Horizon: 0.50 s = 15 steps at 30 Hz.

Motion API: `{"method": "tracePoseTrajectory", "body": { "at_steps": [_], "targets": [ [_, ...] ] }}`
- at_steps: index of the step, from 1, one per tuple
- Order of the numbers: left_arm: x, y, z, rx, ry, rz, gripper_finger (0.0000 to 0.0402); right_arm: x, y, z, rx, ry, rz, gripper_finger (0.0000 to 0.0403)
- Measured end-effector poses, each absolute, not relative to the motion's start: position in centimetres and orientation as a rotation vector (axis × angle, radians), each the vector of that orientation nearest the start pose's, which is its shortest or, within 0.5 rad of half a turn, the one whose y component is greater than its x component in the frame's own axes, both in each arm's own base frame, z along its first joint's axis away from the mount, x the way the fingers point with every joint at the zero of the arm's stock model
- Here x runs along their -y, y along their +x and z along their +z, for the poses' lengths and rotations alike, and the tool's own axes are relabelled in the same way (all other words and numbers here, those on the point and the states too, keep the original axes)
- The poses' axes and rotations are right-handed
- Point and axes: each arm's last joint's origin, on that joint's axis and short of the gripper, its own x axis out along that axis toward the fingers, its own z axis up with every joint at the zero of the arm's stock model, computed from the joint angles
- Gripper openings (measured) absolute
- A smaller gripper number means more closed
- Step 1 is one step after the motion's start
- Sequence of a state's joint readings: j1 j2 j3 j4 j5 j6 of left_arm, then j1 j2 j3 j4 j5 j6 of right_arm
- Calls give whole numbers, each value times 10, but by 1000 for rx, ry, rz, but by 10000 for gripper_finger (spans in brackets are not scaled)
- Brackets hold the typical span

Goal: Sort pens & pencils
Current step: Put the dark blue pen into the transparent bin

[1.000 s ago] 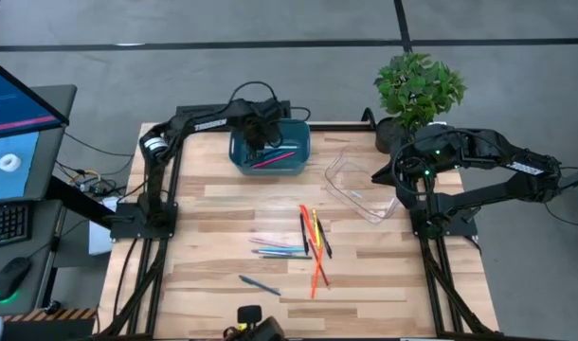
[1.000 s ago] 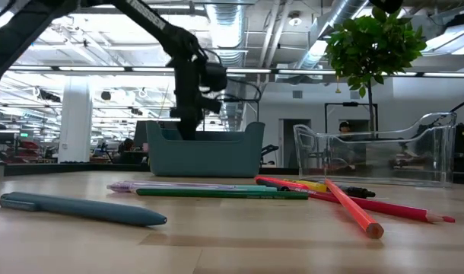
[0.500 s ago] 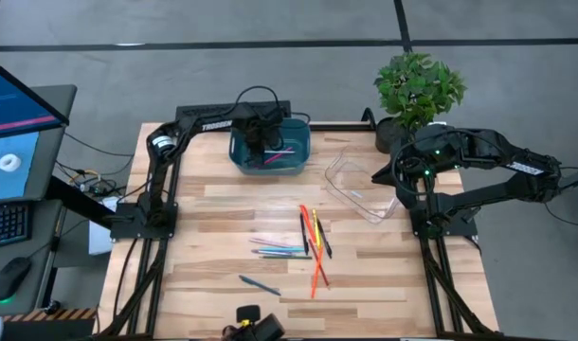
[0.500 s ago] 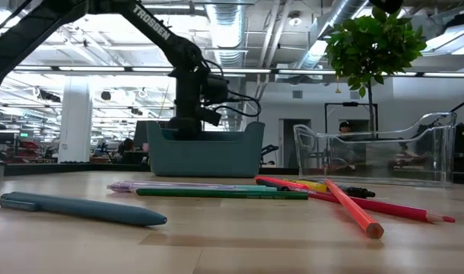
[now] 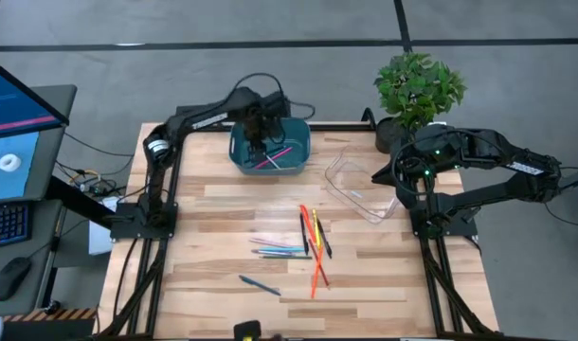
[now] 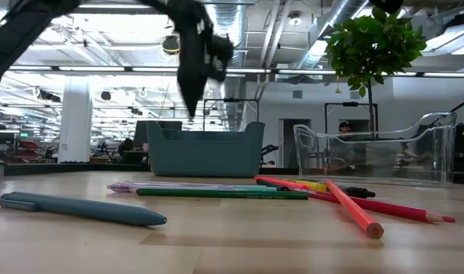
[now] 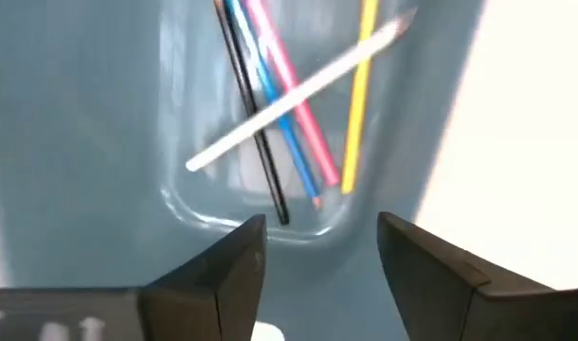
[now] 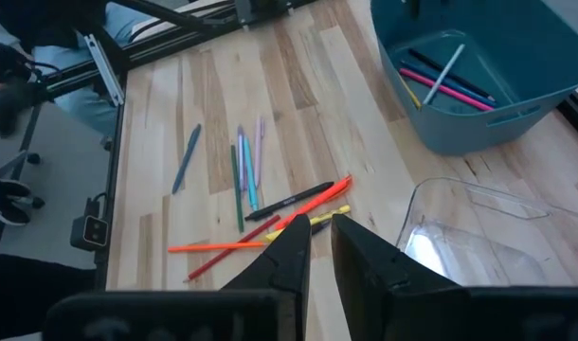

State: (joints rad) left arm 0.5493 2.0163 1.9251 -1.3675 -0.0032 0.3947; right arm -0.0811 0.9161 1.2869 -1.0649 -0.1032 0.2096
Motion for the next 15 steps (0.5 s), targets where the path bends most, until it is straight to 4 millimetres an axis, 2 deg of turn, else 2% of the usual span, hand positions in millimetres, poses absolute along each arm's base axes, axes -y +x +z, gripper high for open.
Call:
{"method": "tracePoseTrajectory", "body": {
  "at_steps": [4, 7, 10, 15],
  "targets": [
    [-169, 335, 351, -1283, 1, 180, 189, 8, 140, 396, -692, 265, -51, 69],
    [-133, 327, 387, -1170, 40, 167, 188, 8, 140, 396, -692, 265, -51, 69],
    [-96, 318, 409, -1107, 54, 137, 188, 8, 140, 396, -692, 265, -51, 69],
    [-35, 310, 425, -1062, 29, 58, 188, 8, 140, 396, -692, 265, -51, 69]
  ]
}}
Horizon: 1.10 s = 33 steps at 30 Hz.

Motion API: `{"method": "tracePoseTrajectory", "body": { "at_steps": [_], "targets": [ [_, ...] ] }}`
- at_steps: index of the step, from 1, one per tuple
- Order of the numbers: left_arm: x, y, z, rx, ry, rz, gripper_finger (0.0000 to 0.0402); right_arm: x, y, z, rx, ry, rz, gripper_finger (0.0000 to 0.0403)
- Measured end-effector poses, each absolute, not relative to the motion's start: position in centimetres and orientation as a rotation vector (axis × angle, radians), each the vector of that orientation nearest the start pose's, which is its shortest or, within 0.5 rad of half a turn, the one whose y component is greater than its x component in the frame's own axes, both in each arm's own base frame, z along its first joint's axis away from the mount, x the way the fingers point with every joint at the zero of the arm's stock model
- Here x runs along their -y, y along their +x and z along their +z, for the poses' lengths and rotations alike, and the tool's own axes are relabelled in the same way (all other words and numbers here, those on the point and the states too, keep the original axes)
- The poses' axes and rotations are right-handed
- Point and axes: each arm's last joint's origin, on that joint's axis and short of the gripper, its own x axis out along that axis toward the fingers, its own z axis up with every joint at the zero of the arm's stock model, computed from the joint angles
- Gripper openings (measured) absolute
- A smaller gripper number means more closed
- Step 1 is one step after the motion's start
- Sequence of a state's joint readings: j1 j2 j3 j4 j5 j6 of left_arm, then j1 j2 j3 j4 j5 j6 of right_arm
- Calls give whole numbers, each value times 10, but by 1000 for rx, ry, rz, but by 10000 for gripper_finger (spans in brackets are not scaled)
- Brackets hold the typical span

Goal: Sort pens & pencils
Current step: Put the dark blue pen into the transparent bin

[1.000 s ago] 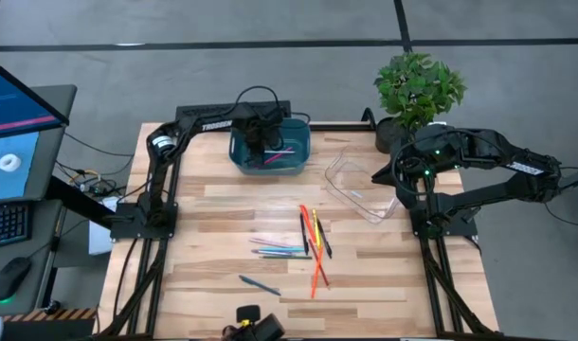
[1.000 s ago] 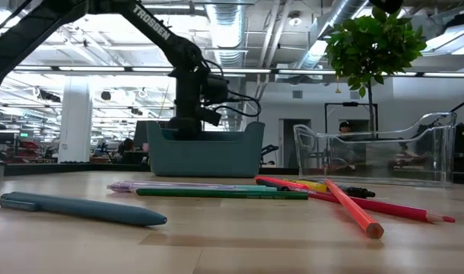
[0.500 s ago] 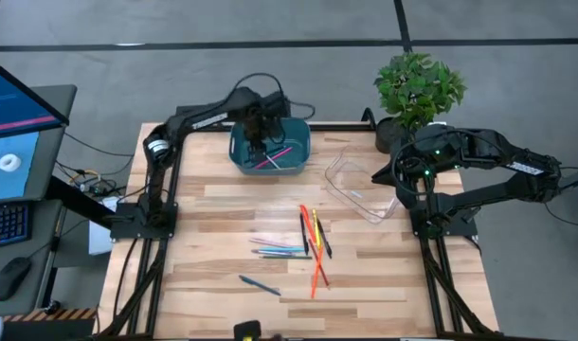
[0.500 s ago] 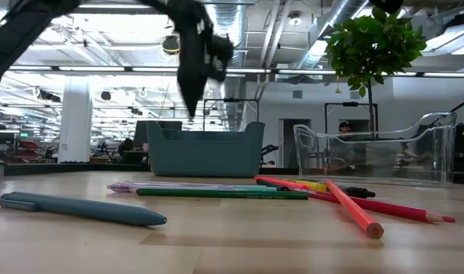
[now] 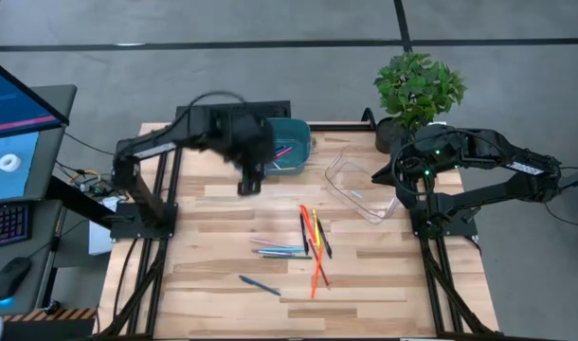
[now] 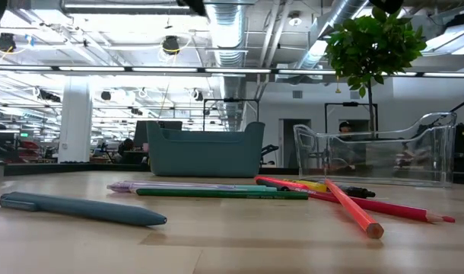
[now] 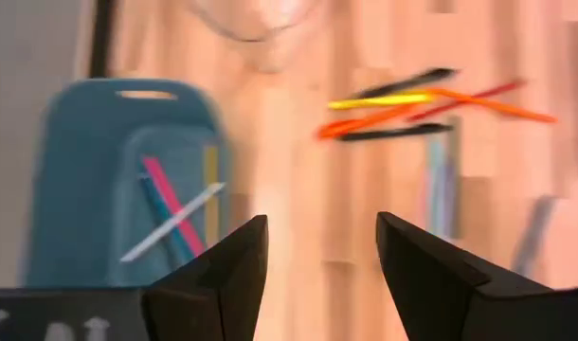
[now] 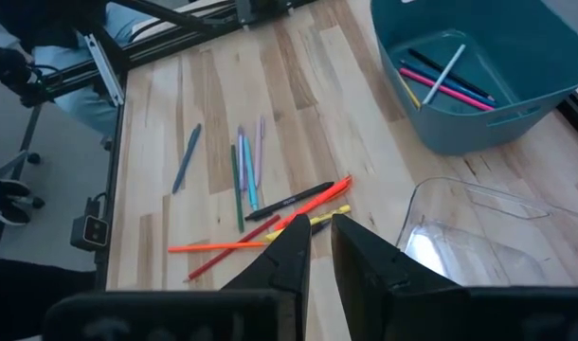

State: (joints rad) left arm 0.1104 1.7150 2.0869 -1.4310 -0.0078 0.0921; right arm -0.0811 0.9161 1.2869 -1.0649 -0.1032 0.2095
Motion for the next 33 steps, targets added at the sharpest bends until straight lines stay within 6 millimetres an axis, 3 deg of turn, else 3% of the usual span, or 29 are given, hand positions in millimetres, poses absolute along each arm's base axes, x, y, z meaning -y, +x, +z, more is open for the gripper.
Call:
{"method": "tracePoseTrajectory", "body": {
  "at_steps": [10, 16, 24, 33],
  "targets": [
    [87, 308, 417, -1084, 3, -75, 188, 8, 140, 396, -692, 265, -51, 69],
    [137, 302, 389, -1138, 27, -83, 188, 8, 140, 396, -695, 265, -51, 69],
    [159, 310, 304, -1246, 61, -171, 188, 8, 140, 396, -695, 265, -51, 69],
    [159, 304, 207, -1252, 35, -207, 188, 8, 140, 396, -695, 266, -51, 69]
  ]
}}
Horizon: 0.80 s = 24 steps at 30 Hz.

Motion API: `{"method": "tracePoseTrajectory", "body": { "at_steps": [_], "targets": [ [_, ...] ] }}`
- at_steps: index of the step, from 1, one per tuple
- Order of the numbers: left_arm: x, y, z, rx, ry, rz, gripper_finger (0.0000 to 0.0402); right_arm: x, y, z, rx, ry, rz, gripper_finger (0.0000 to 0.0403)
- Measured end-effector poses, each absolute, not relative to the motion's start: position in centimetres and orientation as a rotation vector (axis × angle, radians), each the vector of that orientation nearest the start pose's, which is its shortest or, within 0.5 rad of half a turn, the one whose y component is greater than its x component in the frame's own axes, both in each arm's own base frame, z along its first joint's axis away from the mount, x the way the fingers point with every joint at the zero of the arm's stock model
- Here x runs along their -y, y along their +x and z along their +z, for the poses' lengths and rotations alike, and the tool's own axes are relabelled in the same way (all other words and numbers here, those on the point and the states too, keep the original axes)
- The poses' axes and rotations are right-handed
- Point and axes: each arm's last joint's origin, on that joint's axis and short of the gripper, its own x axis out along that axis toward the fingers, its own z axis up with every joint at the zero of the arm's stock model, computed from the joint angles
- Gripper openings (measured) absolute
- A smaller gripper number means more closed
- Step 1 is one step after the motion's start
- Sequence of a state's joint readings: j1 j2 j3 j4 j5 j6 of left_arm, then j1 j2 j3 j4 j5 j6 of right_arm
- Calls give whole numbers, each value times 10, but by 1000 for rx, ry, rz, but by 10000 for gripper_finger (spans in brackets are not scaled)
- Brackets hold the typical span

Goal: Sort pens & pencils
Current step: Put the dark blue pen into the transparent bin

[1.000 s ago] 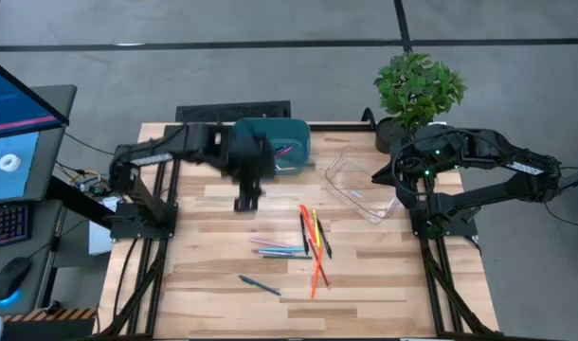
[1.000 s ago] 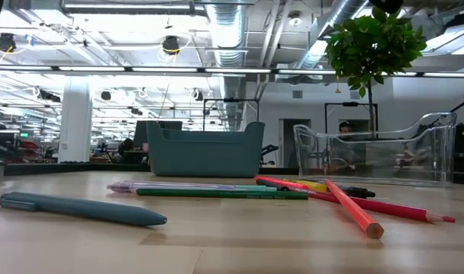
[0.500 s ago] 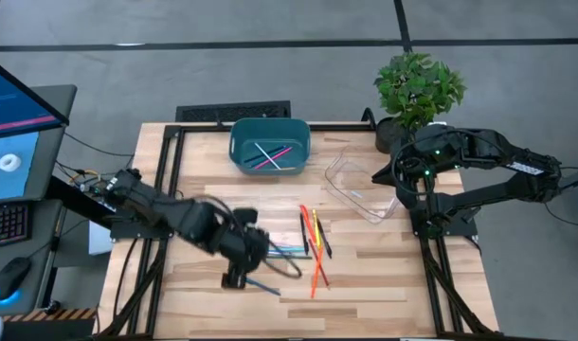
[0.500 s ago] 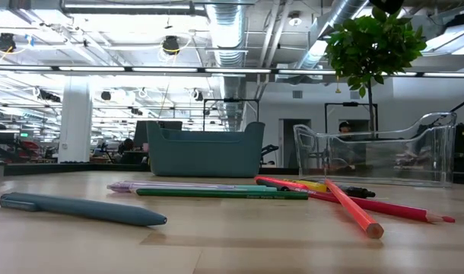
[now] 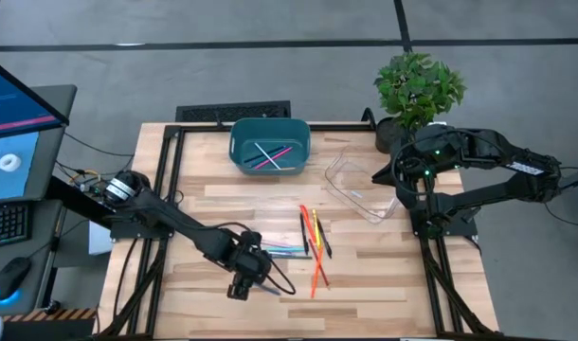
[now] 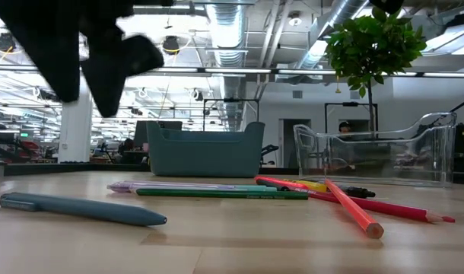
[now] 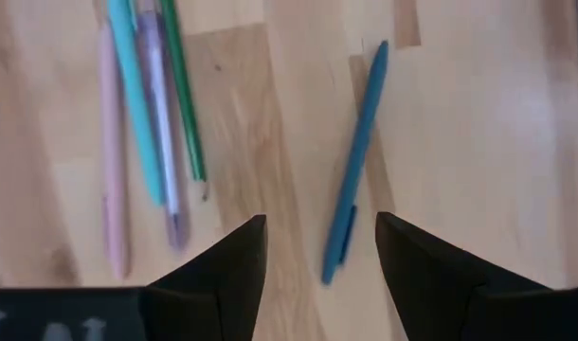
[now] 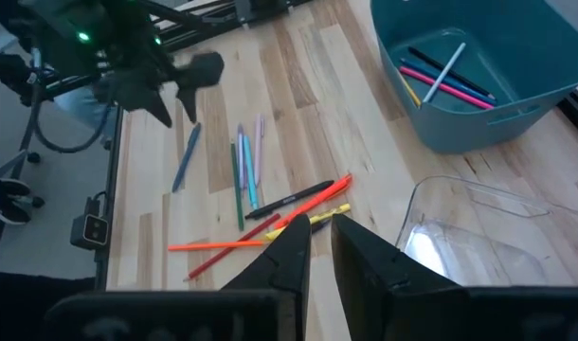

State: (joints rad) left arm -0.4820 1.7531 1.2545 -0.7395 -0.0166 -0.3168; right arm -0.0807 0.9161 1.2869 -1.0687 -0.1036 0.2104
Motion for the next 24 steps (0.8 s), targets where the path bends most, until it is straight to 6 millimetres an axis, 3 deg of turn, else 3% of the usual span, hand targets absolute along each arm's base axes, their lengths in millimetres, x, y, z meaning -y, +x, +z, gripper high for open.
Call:
{"method": "tracePoseTrajectory", "body": {
  "at_steps": [5, 15, 24],
  "targets": [
    [159, 299, 180, -1210, 7, -246, 188, 8, 140, 396, -695, 267, -51, 69],
    [173, 293, 172, -1131, 56, -259, 188, 8, 140, 396, -695, 267, -51, 69],
    [186, 311, 143, -1245, 63, -308, 188, 8, 139, 395, -701, 267, -52, 69]
  ]
}}
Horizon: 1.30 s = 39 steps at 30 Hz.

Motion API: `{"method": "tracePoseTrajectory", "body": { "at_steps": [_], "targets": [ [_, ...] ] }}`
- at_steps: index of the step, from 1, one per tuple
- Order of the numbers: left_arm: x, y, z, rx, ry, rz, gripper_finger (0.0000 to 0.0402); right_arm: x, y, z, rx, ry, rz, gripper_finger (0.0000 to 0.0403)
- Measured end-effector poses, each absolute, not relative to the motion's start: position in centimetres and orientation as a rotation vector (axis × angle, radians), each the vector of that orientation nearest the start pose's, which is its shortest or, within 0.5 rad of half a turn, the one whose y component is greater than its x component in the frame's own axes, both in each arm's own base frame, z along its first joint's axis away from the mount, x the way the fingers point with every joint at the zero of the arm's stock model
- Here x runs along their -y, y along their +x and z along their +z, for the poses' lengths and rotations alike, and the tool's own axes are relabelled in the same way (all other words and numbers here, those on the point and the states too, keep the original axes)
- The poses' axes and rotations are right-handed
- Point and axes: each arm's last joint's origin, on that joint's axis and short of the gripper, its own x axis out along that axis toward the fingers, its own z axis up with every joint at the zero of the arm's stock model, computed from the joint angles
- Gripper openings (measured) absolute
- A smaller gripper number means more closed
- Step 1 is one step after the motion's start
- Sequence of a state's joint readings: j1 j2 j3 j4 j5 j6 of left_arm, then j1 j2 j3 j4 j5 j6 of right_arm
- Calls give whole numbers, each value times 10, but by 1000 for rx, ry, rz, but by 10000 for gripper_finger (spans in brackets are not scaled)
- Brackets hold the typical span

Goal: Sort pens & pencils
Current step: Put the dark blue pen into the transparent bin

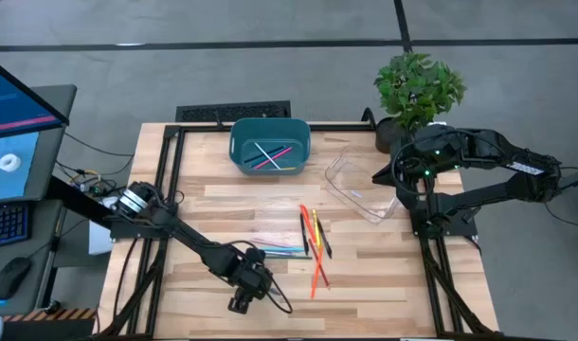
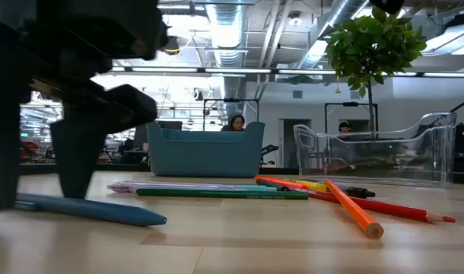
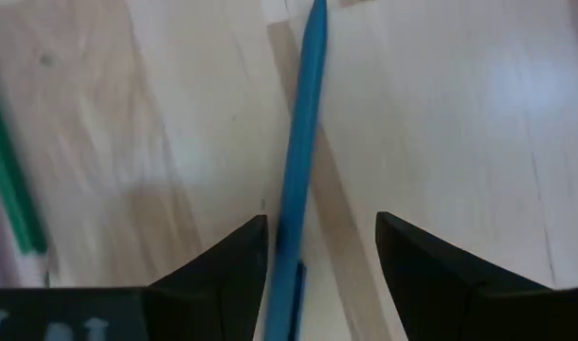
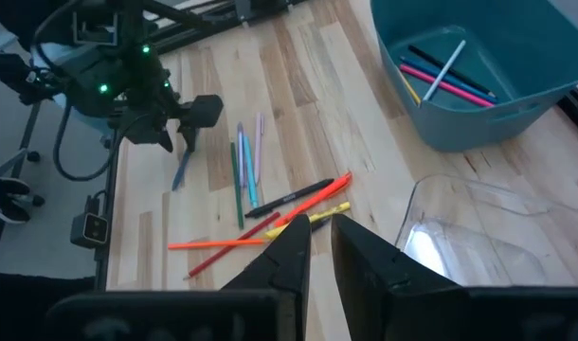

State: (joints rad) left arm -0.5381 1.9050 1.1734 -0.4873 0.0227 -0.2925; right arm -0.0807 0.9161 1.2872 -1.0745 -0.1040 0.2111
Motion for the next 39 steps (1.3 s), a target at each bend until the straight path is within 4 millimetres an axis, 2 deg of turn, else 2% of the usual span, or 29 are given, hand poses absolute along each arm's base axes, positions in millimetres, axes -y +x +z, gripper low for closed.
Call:
{"method": "tracePoseTrajectory", "body": {
  "at_steps": [4, 7, 18, 23, 26, 28, 34, 39],
  "targets": [
    [188, 314, 140, -1268, 94, -296, 186, 8, 139, 394, -712, 268, -53, 69],
    [185, 310, 139, -1318, 108, -269, 169, 8, 138, 394, -714, 268, -53, 69],
    [176, 310, 136, -1365, 83, -299, 15, 8, 138, 394, -714, 292, -62, 69],
    [174, 311, 137, -1369, 46, -282, 17, 8, 139, 394, -711, 292, -62, 69],
    [168, 311, 142, -1379, -34, -248, 13, 8, 139, 395, -701, 291, -61, 69],
    [162, 308, 150, -1390, -85, -204, 9, 8, 140, 396, -687, 290, -59, 69],
    [136, 310, 204, -1196, -193, -96, 13, 8, 142, 399, -651, 283, -53, 69],
    [97, 304, 266, -922, -240, 98, 16, 9, 149, 407, -549, 274, -37, 69]
  ]
}}
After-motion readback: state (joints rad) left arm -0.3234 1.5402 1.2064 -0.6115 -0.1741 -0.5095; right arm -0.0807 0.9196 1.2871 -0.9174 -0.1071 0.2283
